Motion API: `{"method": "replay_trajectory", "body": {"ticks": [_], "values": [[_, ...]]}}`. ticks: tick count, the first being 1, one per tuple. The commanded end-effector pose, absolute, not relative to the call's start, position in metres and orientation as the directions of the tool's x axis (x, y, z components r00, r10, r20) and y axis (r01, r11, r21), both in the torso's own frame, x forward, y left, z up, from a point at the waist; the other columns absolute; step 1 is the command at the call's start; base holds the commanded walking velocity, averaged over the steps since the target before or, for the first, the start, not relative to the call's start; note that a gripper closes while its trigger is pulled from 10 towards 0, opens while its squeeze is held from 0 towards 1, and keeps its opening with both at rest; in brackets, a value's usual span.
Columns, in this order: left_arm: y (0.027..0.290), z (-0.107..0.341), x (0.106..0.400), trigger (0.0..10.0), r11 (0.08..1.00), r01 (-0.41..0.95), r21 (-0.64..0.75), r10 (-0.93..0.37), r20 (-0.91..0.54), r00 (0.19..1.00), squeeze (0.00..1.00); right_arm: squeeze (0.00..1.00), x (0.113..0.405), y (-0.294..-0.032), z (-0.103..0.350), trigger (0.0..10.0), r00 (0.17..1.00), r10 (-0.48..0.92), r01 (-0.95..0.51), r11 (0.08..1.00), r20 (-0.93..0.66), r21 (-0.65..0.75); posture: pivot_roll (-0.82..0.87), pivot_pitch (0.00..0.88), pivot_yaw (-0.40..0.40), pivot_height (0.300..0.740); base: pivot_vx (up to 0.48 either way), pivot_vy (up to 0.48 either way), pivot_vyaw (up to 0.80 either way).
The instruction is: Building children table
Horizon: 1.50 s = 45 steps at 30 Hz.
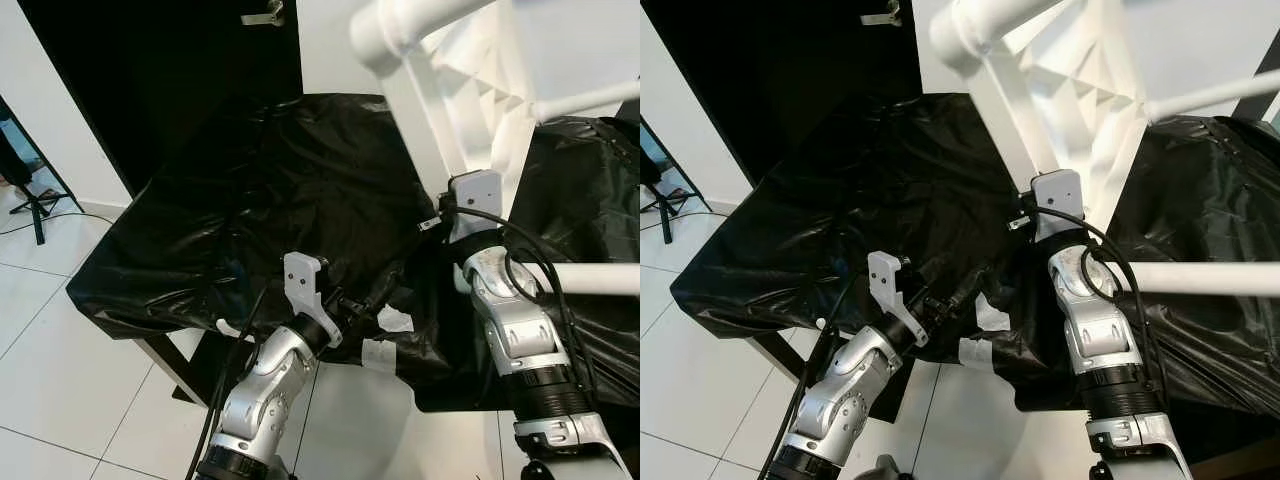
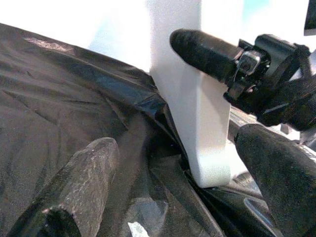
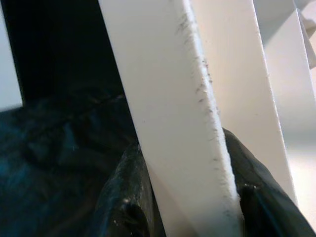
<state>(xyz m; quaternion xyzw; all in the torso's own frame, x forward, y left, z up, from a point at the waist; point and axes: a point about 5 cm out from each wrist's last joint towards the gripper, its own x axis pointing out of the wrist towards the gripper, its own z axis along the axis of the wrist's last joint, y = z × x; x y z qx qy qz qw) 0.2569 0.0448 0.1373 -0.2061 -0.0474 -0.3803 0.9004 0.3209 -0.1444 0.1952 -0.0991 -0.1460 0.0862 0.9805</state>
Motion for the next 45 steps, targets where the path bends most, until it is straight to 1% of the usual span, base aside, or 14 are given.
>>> {"method": "replay_trajectory", "body": {"ticks": [1,6,11,19,23,31,32,33,38,39,42,43,44,45], "values": [[0.042,0.136,0.255,10.0,0.573,0.763,-0.3,-0.722,0.256,0.643,0.0,0.0,0.319,-0.146,0.192,0.0,0.947,0.186,-0.15,0.977,0.263,-0.153,0.11,0.0,0.042,0.74,0.0,0.0,0.0],[0.042,0.136,0.255,10.0,0.572,0.764,-0.298,-0.724,0.255,0.641,0.0,0.0,0.318,-0.148,0.191,0.0,0.949,0.178,-0.147,0.98,0.26,-0.136,0.11,0.0,0.045,0.74,0.0,0.0,0.0],[0.041,0.136,0.255,10.0,0.568,0.773,-0.284,-0.732,0.254,0.632,0.0,0.0,0.312,-0.159,0.181,0.0,0.96,0.177,-0.181,0.983,0.219,0.002,0.1,0.0,0.054,0.74,0.0,0.0,0.0],[0.041,0.137,0.256,10.0,0.569,0.774,-0.277,-0.732,0.258,0.631,0.0,0.0,0.307,-0.164,0.175,0.0,0.964,0.169,-0.188,0.979,0.205,0.078,0.11,0.0,0.057,0.74,0.0,0.0,0.0],[0.04,0.139,0.259,10.0,0.576,0.772,-0.267,-0.728,0.262,0.634,0.0,0.0,0.296,-0.163,0.168,0.0,0.963,0.172,-0.212,0.958,0.206,0.192,0.09,0.0,0.067,0.74,0.0,0.0,0.0],[0.039,0.141,0.26,10.0,0.577,0.775,-0.258,-0.73,0.263,0.631,0.0,0.0,0.296,-0.16,0.164,0.0,0.958,0.22,-0.258,0.942,0.183,0.215,0.09,0.0,0.066,0.74,0.0,0.0,0.0],[0.039,0.141,0.26,10.0,0.579,0.775,-0.255,-0.729,0.264,0.631,0.0,0.0,0.296,-0.16,0.163,3.4,0.958,0.229,-0.263,0.941,0.171,0.215,0.1,0.0,0.065,0.74,0.0,0.0,0.0],[0.039,0.141,0.261,10.0,0.581,0.775,-0.251,-0.729,0.265,0.632,0.0,0.0,0.296,-0.16,0.161,10.0,0.96,0.23,-0.261,0.941,0.159,0.214,0.1,0.0,0.065,0.74,0.0,0.0,0.0],[0.04,0.142,0.261,10.0,0.586,0.774,-0.239,-0.727,0.267,0.632,0.0,0.0,0.296,-0.16,0.159,10.0,0.963,0.225,-0.251,0.946,0.146,0.203,0.1,0.0,0.067,0.74,0.0,0.0,0.0],[0.04,0.142,0.262,10.0,0.588,0.775,-0.233,-0.727,0.268,0.632,0.0,0.67,0.296,-0.161,0.159,10.0,0.968,0.204,-0.231,0.953,0.144,0.198,0.1,0.0,0.067,0.74,0.0,0.0,0.0],[0.04,0.142,0.262,10.0,0.589,0.775,-0.23,-0.727,0.268,0.632,0.0,0.67,0.296,-0.161,0.158,10.0,0.971,0.19,-0.216,0.957,0.144,0.195,0.1,0.0,0.068,0.74,0.0,0.0,0.0],[0.04,0.142,0.263,10.0,0.59,0.775,-0.228,-0.727,0.269,0.632,0.0,1.0,0.296,-0.162,0.157,10.0,0.974,0.178,-0.205,0.958,0.143,0.2,0.1,0.0,0.068,0.74,0.0,0.0,0.0],[0.04,0.143,0.263,10.0,0.591,0.775,-0.225,-0.726,0.269,0.632,0.0,1.0,0.295,-0.162,0.155,10.0,0.975,0.177,-0.202,0.959,0.136,0.201,0.1,0.0,0.071,0.74,0.0,0.0,0.0],[0.04,0.143,0.263,10.0,0.59,0.776,-0.222,-0.727,0.27,0.631,0.0,0.0,0.294,-0.161,0.153,10.0,0.975,0.181,-0.205,0.956,0.127,0.209,0.09,0.0,0.072,0.74,0.0,0.0,0.0]]}}
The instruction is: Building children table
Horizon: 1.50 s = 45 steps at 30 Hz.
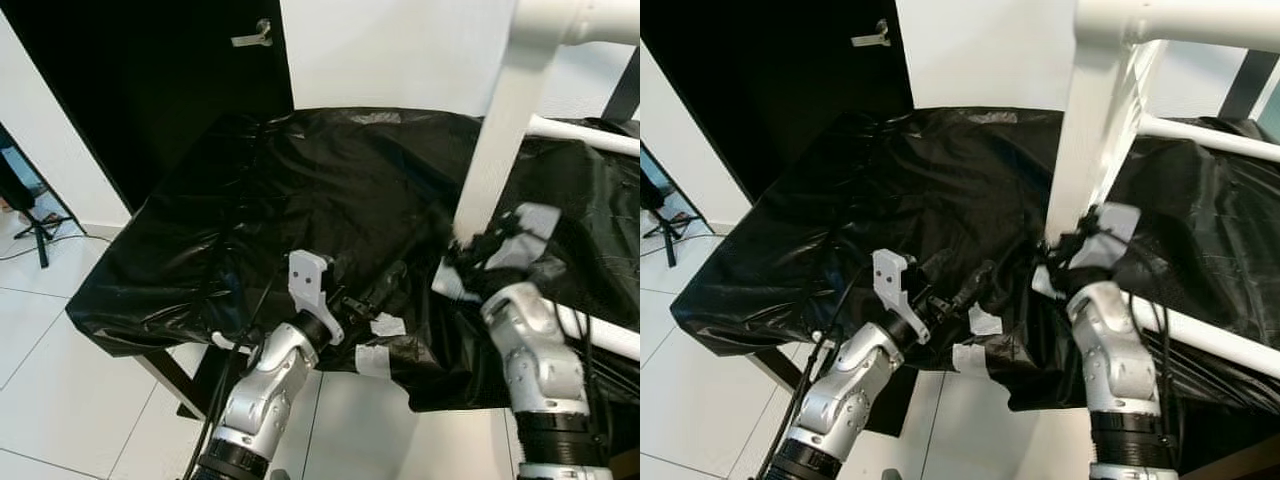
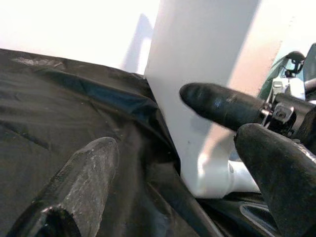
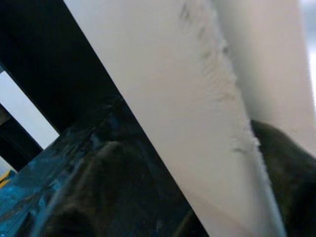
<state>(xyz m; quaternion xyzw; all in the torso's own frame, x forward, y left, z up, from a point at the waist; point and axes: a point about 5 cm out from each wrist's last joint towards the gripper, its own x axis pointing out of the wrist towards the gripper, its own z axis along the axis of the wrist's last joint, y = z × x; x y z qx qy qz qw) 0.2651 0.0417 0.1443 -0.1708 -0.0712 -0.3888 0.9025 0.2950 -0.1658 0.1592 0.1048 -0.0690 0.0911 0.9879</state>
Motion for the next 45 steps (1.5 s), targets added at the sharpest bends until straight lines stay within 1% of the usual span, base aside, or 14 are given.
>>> {"method": "replay_trajectory", "body": {"ticks": [1,9,10,13,15,16,19,34,35,36,39,42,45], "values": [[0.04,0.143,0.263,10.0,0.59,0.776,-0.222,-0.727,0.27,0.631,0.0,0.0,0.294,-0.161,0.153,10.0,0.975,0.181,-0.205,0.956,0.127,0.209,0.09,0.0,0.072,0.74,0.0,0.0,0.0],[0.039,0.142,0.264,10.0,0.588,0.78,-0.214,-0.731,0.271,0.626,0.0,0.0,0.289,-0.159,0.149,10.0,0.977,0.184,-0.205,0.954,0.11,0.219,0.09,0.0,0.074,0.74,0.0,0.0,0.0],[0.038,0.142,0.264,10.0,0.588,0.78,-0.212,-0.732,0.271,0.625,0.0,0.0,0.288,-0.158,0.149,0.0,0.975,0.188,-0.21,0.955,0.118,0.21,0.09,0.0,0.075,0.74,0.0,0.0,0.0],[0.038,0.142,0.265,10.0,0.589,0.781,-0.21,-0.732,0.272,0.625,0.0,0.0,0.287,-0.157,0.15,0.0,0.972,0.201,-0.223,0.954,0.123,0.201,0.09,0.0,0.075,0.74,0.0,0.0,0.0],[0.038,0.142,0.265,10.0,0.589,0.781,-0.206,-0.732,0.273,0.624,0.0,0.0,0.284,-0.151,0.15,0.0,0.958,0.255,-0.276,0.942,0.129,0.191,0.09,0.0,0.074,0.74,0.0,0.0,0.0],[0.038,0.142,0.265,10.0,0.589,0.781,-0.206,-0.732,0.273,0.624,0.0,0.0,0.284,-0.151,0.15,0.0,0.958,0.255,-0.276,0.942,0.129,0.191,0.09,0.0,0.074,0.74,0.0,0.0,0.0],[0.038,0.142,0.265,10.0,0.594,0.779,-0.201,-0.729,0.275,0.627,0.0,0.0,0.28,-0.143,0.146,0.0,0.938,0.326,-0.345,0.913,0.117,0.218,0.09,0.0,0.073,0.74,0.0,0.0,0.0],[0.039,0.142,0.266,10.0,0.603,0.775,-0.19,-0.725,0.276,0.631,0.0,0.0,0.28,-0.146,0.141,0.0,0.933,0.343,-0.359,0.901,0.109,0.242,0.09,0.0,0.074,0.74,0.0,0.0,0.0],[0.039,0.142,0.266,10.0,0.605,0.774,-0.186,-0.724,0.277,0.632,0.0,0.0,0.278,-0.145,0.139,0.0,0.918,0.382,-0.396,0.885,0.107,0.246,0.09,0.0,0.075,0.74,0.0,0.0,0.0],[0.039,0.142,0.266,10.0,0.605,0.774,-0.186,-0.724,0.277,0.632,0.0,0.0,0.278,-0.145,0.139,0.0,0.918,0.382,-0.396,0.885,0.107,0.246,0.09,0.0,0.075,0.74,0.0,0.0,0.0],[0.04,0.142,0.267,10.0,0.615,0.768,-0.177,-0.716,0.281,0.639,0.0,0.0,0.266,-0.135,0.133,0.0,0.844,0.529,-0.533,0.806,0.091,0.257,0.09,0.0,0.078,0.74,0.0,0.0,0.0],[0.04,0.142,0.267,10.0,0.615,0.768,-0.177,-0.716,0.281,0.639,0.0,0.0,0.266,-0.135,0.133,0.0,0.844,0.529,-0.533,0.806,0.091,0.257,0.09,0.0,0.078,0.74,0.0,0.0,0.0],[0.04,0.143,0.268,10.0,0.62,0.765,-0.175,-0.713,0.281,0.643,0.0,0.0,0.26,-0.13,0.132,0.0,0.81,0.58,-0.58,0.769,0.088,0.268,0.09,0.0,0.08,0.74,0.0,0.0,0.0]]}}
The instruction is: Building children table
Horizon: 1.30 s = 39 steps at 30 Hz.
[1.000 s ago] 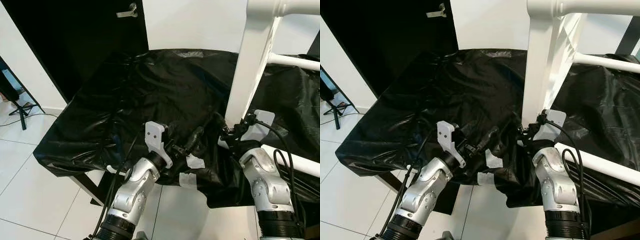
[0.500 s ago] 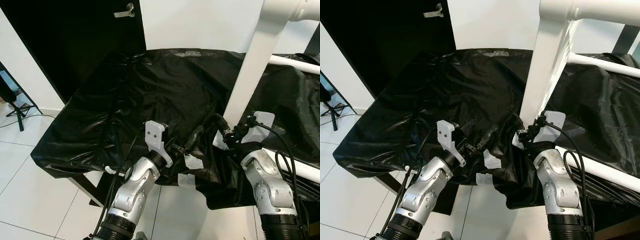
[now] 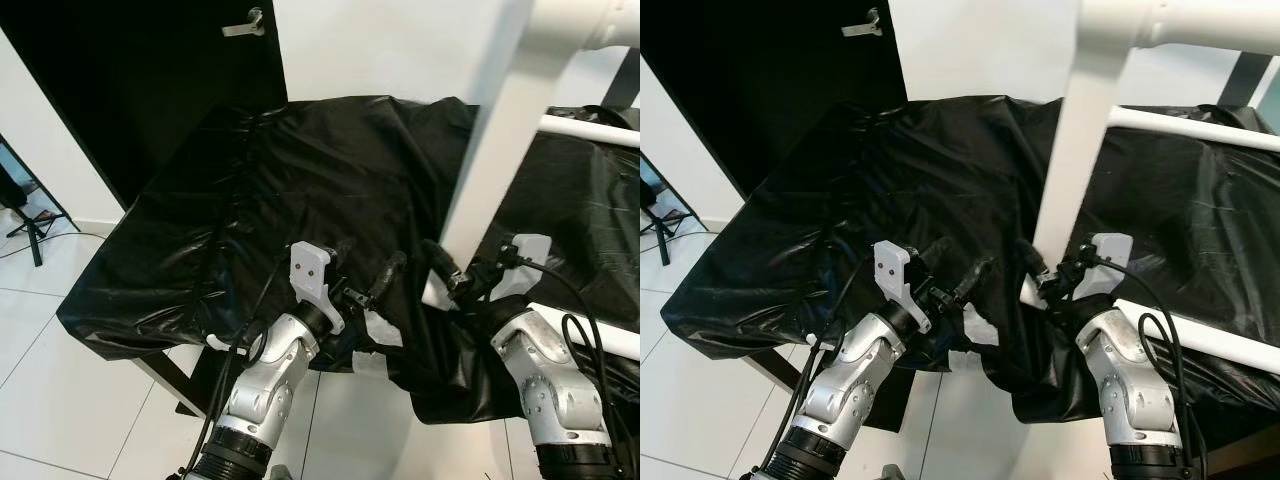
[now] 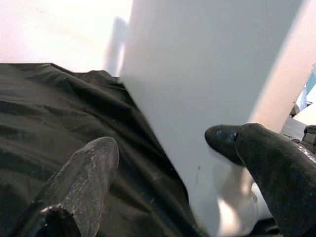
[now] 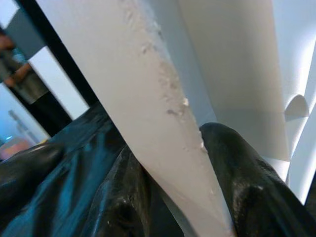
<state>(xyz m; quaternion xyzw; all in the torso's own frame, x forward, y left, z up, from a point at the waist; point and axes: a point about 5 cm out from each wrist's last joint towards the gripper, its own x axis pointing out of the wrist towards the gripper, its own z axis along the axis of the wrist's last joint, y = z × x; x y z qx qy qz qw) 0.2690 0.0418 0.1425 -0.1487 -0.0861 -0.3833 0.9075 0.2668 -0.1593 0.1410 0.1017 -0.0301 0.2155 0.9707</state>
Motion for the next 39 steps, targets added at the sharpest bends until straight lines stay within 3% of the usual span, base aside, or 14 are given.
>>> {"method": "replay_trajectory", "body": {"ticks": [1,12,24,31,35,36,39], "values": [[0.04,0.143,0.268,10.0,0.62,0.765,-0.175,-0.713,0.281,0.643,0.0,0.0,0.26,-0.13,0.132,0.0,0.81,0.58,-0.58,0.769,0.088,0.268,0.09,0.0,0.08,0.74,0.0,0.0,0.0],[0.04,0.142,0.269,10.0,0.625,0.761,-0.173,-0.709,0.281,0.646,0.0,0.0,0.256,-0.132,0.133,0.0,0.779,0.621,-0.62,0.739,0.089,0.265,0.09,0.0,0.084,0.74,0.0,0.0,0.0],[0.04,0.143,0.27,10.0,0.636,0.753,-0.172,-0.7,0.283,0.656,0.0,0.0,0.25,-0.119,0.137,0.0,0.679,0.726,-0.722,0.635,0.107,0.273,0.09,0.0,0.084,0.74,0.0,0.0,0.0],[0.04,0.143,0.27,10.0,0.636,0.752,-0.173,-0.7,0.281,0.657,0.0,0.0,0.247,-0.119,0.135,0.0,0.673,0.732,-0.726,0.629,0.1,0.278,0.09,0.0,0.086,0.74,0.0,0.0,0.0],[0.04,0.142,0.27,10.0,0.634,0.754,-0.173,-0.701,0.282,0.655,0.0,0.0,0.252,-0.124,0.132,0.0,0.717,0.693,-0.685,0.677,0.081,0.27,0.08,0.0,0.089,0.74,0.0,0.0,0.0],[0.039,0.142,0.27,10.0,0.632,0.756,-0.172,-0.703,0.283,0.652,0.0,0.0,0.258,-0.131,0.127,10.0,0.767,0.639,-0.628,0.732,0.053,0.262,0.08,0.0,0.089,0.74,0.0,0.0,0.0],[0.039,0.142,0.27,10.0,0.631,0.756,-0.172,-0.704,0.284,0.651,0.0,0.0,0.259,-0.133,0.126,10.0,0.779,0.625,-0.614,0.746,0.046,0.26,0.08,0.0,0.089,0.74,0.0,0.0,0.0]]}}
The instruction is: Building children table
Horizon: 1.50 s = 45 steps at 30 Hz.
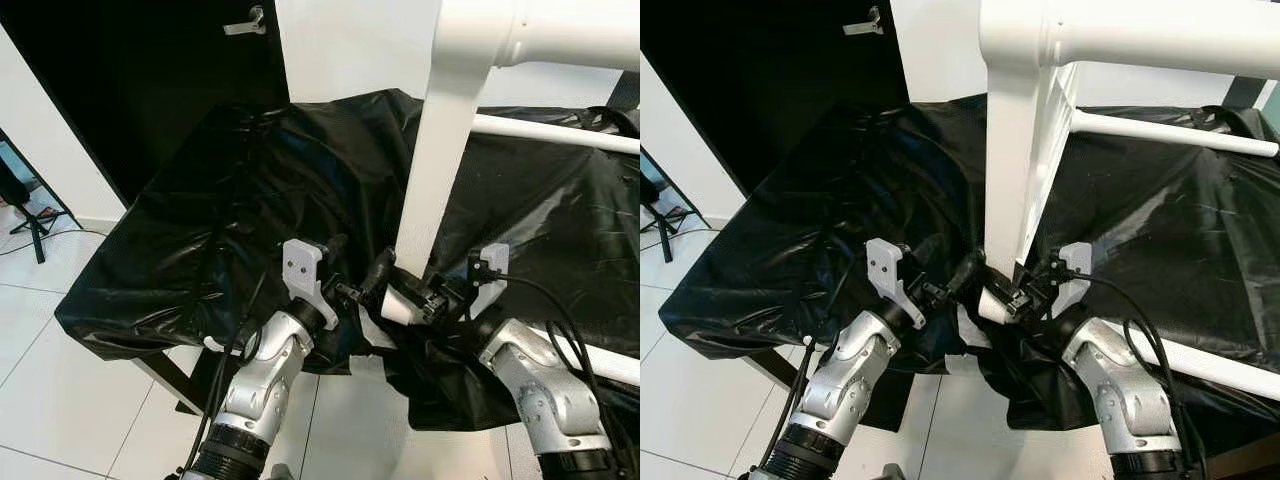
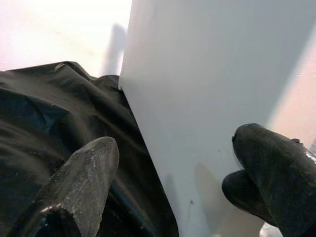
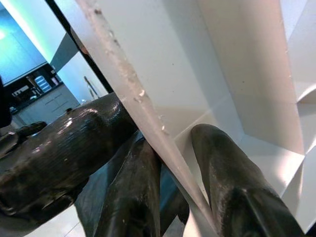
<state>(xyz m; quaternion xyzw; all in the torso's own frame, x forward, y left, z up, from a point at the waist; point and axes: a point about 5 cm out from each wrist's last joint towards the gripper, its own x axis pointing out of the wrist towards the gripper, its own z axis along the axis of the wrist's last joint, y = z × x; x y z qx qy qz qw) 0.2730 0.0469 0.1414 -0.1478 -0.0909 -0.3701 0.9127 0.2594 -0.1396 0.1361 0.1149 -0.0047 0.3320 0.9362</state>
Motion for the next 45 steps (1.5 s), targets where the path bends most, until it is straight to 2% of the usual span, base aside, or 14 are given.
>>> {"method": "replay_trajectory", "body": {"ticks": [1,3,4,5,11,12,22,26,34,38,42,43,44,45], "values": [[0.039,0.142,0.27,10.0,0.63,0.757,-0.171,-0.704,0.285,0.65,0.0,0.0,0.26,-0.135,0.125,10.0,0.784,0.62,-0.608,0.752,0.039,0.256,0.08,0.0,0.09,0.74,0.0,0.0,0.0],[0.041,0.144,0.269,10.0,0.614,0.77,-0.172,-0.711,0.303,0.634,0.0,0.0,0.261,-0.136,0.124,10.0,0.794,0.607,-0.595,0.766,0.032,0.242,0.09,0.0,0.089,0.74,0.0,0.0,0.0],[0.043,0.145,0.268,10.0,0.602,0.779,-0.176,-0.714,0.318,0.624,0.37,0.0,0.262,-0.137,0.124,10.0,0.804,0.594,-0.583,0.777,0.029,0.237,0.09,0.0,0.088,0.74,0.0,0.0,0.0],[0.045,0.147,0.267,10.0,0.591,0.787,-0.178,-0.717,0.331,0.613,1.0,0.0,0.263,-0.138,0.123,10.0,0.81,0.586,-0.575,0.784,0.027,0.233,0.09,0.0,0.088,0.74,0.0,0.0,0.0],[0.043,0.154,0.263,10.0,0.557,0.816,-0.155,-0.738,0.357,0.572,1.0,0.0,0.265,-0.138,0.122,10.0,0.815,0.578,-0.567,0.792,0.021,0.227,0.09,0.0,0.085,0.74,0.0,0.0,0.0],[0.039,0.159,0.263,10.0,0.545,0.825,-0.149,-0.744,0.368,0.558,0.0,0.0,0.266,-0.137,0.122,10.0,0.816,0.578,-0.567,0.793,0.019,0.223,0.09,0.0,0.084,0.74,0.0,0.0,0.0],[0.023,0.179,0.271,10.0,0.54,0.833,-0.122,-0.744,0.393,0.54,0.0,0.0,0.265,-0.133,0.123,10.0,0.804,0.594,-0.583,0.783,0.02,0.217,0.09,0.0,0.08,0.74,0.0,0.0,0.0],[0.01,0.189,0.274,10.0,0.51,0.856,-0.08,-0.774,0.39,0.498,0.0,0.0,0.263,-0.131,0.121,10.0,0.803,0.596,-0.585,0.782,0.015,0.217,0.08,0.0,0.084,0.74,0.0,0.0,0.0],[0.001,0.2,0.273,10.0,0.505,0.863,-0.025,-0.795,0.377,0.475,0.0,0.0,0.263,-0.132,0.119,10.0,0.811,0.585,-0.573,0.792,0.005,0.208,0.08,0.0,0.081,0.74,0.0,0.0,0.0],[-0.002,0.204,0.274,10.0,0.511,0.86,0.003,-0.804,0.357,0.476,0.0,0.0,0.264,-0.131,0.119,10.0,0.809,0.588,-0.576,0.793,0.0,0.199,0.09,0.0,0.077,0.74,0.0,0.0,0.0],[-0.013,0.206,0.281,10.0,0.563,0.825,0.052,-0.798,0.295,0.526,0.0,0.0,0.264,-0.127,0.12,10.0,0.8,0.601,-0.589,0.784,0.001,0.195,0.1,0.0,0.071,0.74,0.0,0.0,0.0],[-0.015,0.206,0.283,9.0,0.58,0.813,0.061,-0.79,0.285,0.543,0.0,0.0,0.264,-0.126,0.12,10.0,0.798,0.602,-0.591,0.783,0.001,0.195,0.1,0.0,0.071,0.74,0.0,0.0,0.0],[-0.018,0.208,0.285,4.0,0.593,0.803,0.063,-0.782,0.286,0.554,0.0,0.0,0.264,-0.125,0.12,10.0,0.798,0.603,-0.592,0.782,0.002,0.195,0.1,0.0,0.07,0.74,0.0,0.0,0.0],[-0.018,0.208,0.285,4.0,0.593,0.803,0.063,-0.782,0.286,0.554,0.0,0.0,0.264,-0.125,0.12,10.0,0.798,0.603,-0.592,0.782,0.002,0.195,0.1,0.0,0.07,0.74,0.0,0.0,0.0]]}}
